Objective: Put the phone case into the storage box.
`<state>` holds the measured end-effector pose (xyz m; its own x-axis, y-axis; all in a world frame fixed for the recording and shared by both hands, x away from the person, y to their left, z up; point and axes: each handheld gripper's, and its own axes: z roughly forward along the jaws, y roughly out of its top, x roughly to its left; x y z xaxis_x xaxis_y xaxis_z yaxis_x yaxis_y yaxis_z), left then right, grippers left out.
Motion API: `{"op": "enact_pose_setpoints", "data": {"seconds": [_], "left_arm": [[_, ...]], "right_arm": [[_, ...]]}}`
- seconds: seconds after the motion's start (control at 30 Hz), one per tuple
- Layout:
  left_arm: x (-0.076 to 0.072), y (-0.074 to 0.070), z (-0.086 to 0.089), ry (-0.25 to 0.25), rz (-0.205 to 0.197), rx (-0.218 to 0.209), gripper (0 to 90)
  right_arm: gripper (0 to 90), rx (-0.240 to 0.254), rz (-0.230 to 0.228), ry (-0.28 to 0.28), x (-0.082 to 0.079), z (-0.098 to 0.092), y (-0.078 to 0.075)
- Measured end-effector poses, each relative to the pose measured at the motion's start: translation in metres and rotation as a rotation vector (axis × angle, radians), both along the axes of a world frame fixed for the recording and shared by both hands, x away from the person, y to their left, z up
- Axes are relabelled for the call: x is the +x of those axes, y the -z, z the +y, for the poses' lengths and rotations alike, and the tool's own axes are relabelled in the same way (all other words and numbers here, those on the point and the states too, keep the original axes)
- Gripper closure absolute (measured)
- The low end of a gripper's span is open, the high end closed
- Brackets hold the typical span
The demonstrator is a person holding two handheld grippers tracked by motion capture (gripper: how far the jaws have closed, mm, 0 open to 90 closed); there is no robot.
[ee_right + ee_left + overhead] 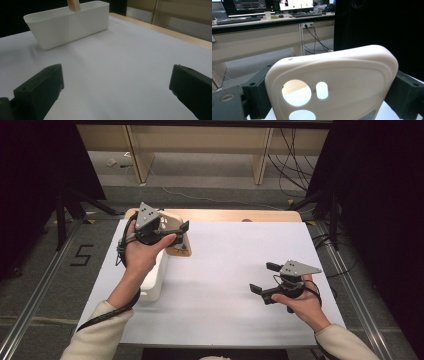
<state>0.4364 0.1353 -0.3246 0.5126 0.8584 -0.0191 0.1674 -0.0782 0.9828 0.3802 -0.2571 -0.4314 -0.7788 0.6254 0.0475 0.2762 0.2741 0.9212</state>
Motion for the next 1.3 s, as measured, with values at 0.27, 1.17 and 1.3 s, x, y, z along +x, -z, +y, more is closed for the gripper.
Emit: {"op": "enact_pose_setpoints", "data": {"seconds": [0.27, 1.17, 1.3], "left_arm": [[0.0, -0.002, 0.003, -0.006, -0.003, 0.003, 10.1], [0.002, -0.007, 0.017, -0.028, -0.014, 0.011, 10.1], [0.002, -0.008, 0.018, -0.028, -0.014, 0.015, 10.1]], "right_arm": [[0.4, 0.0, 0.003, -0.002, 0.0, 0.0, 0.0], [0.5, 0.004, 0.005, -0.005, 0.0, 0.001, 0.001], [0.5, 0.006, 0.003, -0.006, 0.0, 0.001, 0.001]]}}
